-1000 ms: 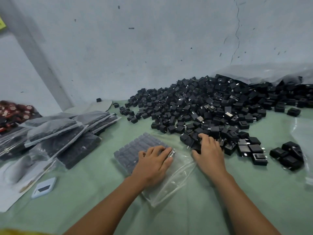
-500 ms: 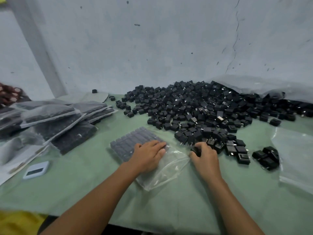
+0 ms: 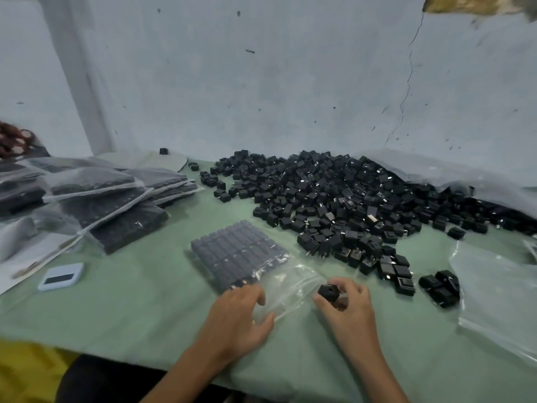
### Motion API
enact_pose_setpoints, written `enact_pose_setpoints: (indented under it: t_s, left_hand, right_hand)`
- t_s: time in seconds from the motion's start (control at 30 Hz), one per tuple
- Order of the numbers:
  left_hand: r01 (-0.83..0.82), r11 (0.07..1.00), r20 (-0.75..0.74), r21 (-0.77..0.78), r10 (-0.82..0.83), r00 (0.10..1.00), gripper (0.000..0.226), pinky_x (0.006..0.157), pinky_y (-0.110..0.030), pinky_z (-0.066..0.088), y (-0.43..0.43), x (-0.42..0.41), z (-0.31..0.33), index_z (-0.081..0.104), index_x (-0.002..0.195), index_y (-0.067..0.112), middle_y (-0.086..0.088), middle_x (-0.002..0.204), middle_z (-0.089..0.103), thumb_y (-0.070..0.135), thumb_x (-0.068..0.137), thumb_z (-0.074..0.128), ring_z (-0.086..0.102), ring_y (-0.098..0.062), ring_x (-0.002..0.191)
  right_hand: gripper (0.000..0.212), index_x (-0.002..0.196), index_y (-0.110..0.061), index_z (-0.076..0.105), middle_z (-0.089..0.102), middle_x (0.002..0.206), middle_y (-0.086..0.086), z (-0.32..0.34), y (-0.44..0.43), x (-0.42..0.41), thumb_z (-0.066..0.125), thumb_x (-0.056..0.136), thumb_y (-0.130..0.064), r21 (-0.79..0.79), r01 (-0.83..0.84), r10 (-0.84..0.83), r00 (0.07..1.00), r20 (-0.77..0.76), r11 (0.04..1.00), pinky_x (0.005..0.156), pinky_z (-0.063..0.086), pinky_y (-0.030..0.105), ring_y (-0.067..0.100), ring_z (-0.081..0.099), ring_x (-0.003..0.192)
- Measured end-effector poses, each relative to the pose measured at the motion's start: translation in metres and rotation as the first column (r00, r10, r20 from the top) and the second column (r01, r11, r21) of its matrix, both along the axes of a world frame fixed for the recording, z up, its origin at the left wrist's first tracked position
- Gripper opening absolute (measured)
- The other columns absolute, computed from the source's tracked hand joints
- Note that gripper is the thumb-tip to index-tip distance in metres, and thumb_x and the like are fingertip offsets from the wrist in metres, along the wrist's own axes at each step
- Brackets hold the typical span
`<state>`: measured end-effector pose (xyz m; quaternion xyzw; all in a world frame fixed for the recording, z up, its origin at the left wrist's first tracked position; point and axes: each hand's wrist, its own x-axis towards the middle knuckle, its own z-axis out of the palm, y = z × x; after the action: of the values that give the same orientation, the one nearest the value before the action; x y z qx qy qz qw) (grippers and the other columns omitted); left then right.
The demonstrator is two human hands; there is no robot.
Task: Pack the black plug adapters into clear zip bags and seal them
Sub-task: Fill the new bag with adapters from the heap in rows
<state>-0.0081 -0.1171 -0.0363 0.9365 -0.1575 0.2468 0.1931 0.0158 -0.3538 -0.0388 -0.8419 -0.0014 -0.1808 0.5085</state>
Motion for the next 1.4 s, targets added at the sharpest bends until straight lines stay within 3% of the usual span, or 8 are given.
enact_pose_setpoints:
  t_s: [0.33, 0.57, 0.8, 0.97, 1.03, 1.13, 1.23, 1.4]
  left_hand:
    - [-0.036, 0.999, -0.106, 0.015, 0.037, 0.994, 0.023, 0.068, -0.04, 0.046, -0.009, -0.005, 0.008, 0.044, 0.092, 0.024, 0.001, 0.086, 0.065, 0.044, 0.1, 0.037, 0.064, -0.024, 0.081]
    - [-0.042, 0.999, -0.199, 0.035, 0.048, 0.979, 0.025, 0.076, -0.045, 0.044, -0.007, -0.005, 0.012, 0.041, 0.103, 0.023, -0.004, 0.098, 0.064, 0.044, 0.104, 0.027, 0.062, -0.03, 0.089]
    - [0.048, 0.996, -0.087, -0.073, -0.054, 0.995, 0.031, 0.063, -0.042, 0.043, -0.004, -0.009, 0.007, 0.044, 0.1, 0.024, -0.001, 0.089, 0.063, 0.047, 0.1, 0.023, 0.062, -0.029, 0.079]
    - [0.016, 0.993, 0.131, -0.114, -0.001, 0.991, 0.007, 0.053, -0.032, 0.043, -0.006, -0.01, 0.011, 0.048, 0.097, 0.027, 0.005, 0.08, 0.064, 0.034, 0.095, 0.047, 0.063, -0.016, 0.067]
    - [0.03, 0.992, 0.216, -0.123, -0.003, 0.976, 0.005, 0.056, -0.027, 0.043, -0.006, -0.009, 0.01, 0.051, 0.1, 0.027, 0.007, 0.086, 0.066, 0.03, 0.095, 0.05, 0.062, -0.012, 0.072]
    - [0.05, 0.989, 0.228, -0.138, -0.018, 0.974, 0.013, 0.063, -0.029, 0.049, -0.005, -0.009, 0.008, 0.061, 0.102, 0.024, 0.005, 0.092, 0.068, 0.027, 0.099, 0.049, 0.066, -0.016, 0.078]
    - [0.079, 0.992, 0.216, -0.1, -0.056, 0.975, 0.015, 0.065, -0.03, 0.052, -0.005, -0.011, 0.009, 0.064, 0.1, 0.021, 0.004, 0.095, 0.068, 0.024, 0.099, 0.05, 0.067, -0.017, 0.081]
    - [0.07, 0.995, 0.177, -0.074, -0.056, 0.983, 0.019, 0.056, -0.034, 0.049, -0.003, -0.013, 0.006, 0.063, 0.095, 0.02, 0.001, 0.084, 0.061, 0.029, 0.101, 0.048, 0.062, -0.021, 0.072]
  right_hand:
    - [0.029, 0.102, -0.04, 0.069, 0.067, 0.104, -0.024, 0.0, 0.042, -0.021, 0.083, 0.076, -0.038, 0.015, -0.197, 0.197, 0.98, 0.015, 0.98, 0.082, 0.049, 0.015, 0.001, 0.065, 0.095]
    - [0.025, 0.104, -0.033, 0.07, 0.072, 0.095, -0.006, 0.004, 0.06, -0.018, 0.08, 0.081, -0.029, 0.143, -0.233, 0.252, 0.958, -0.137, 0.962, 0.076, 0.056, 0.032, 0.011, 0.069, 0.076]
    - [0.01, 0.081, -0.031, 0.069, 0.07, 0.08, -0.016, 0.024, 0.069, 0.001, 0.078, 0.077, -0.029, -0.041, -0.266, 0.251, 0.941, -0.227, 0.963, 0.065, 0.044, 0.013, 0.0, 0.062, 0.073]
    - [0.012, 0.08, -0.011, 0.065, 0.071, 0.083, 0.005, 0.031, 0.082, 0.009, 0.071, 0.079, -0.001, 0.308, -0.237, 0.334, 0.889, -0.312, 0.921, 0.062, 0.056, 0.033, 0.019, 0.07, 0.072]
    - [0.02, 0.073, -0.013, 0.068, 0.07, 0.077, 0.007, 0.032, 0.085, 0.012, 0.064, 0.083, 0.004, 0.413, -0.283, 0.435, 0.834, -0.339, 0.866, 0.057, 0.052, 0.025, 0.016, 0.067, 0.068]
    - [0.025, 0.081, -0.014, 0.078, 0.075, 0.082, 0.01, 0.038, 0.092, 0.013, 0.062, 0.077, 0.004, 0.561, -0.366, 0.606, 0.723, -0.332, 0.743, 0.055, 0.05, 0.018, 0.013, 0.069, 0.069]
    - [0.031, 0.087, -0.011, 0.078, 0.076, 0.079, 0.007, 0.033, 0.099, 0.015, 0.061, 0.062, -0.004, 0.606, -0.345, 0.602, 0.745, -0.287, 0.717, 0.054, 0.05, 0.017, 0.011, 0.07, 0.068]
    - [0.03, 0.114, -0.008, 0.069, 0.074, 0.096, 0.016, 0.017, 0.096, 0.014, 0.061, 0.089, 0.007, 0.713, -0.307, 0.648, 0.714, -0.265, 0.63, 0.068, 0.055, 0.022, 0.019, 0.07, 0.083]
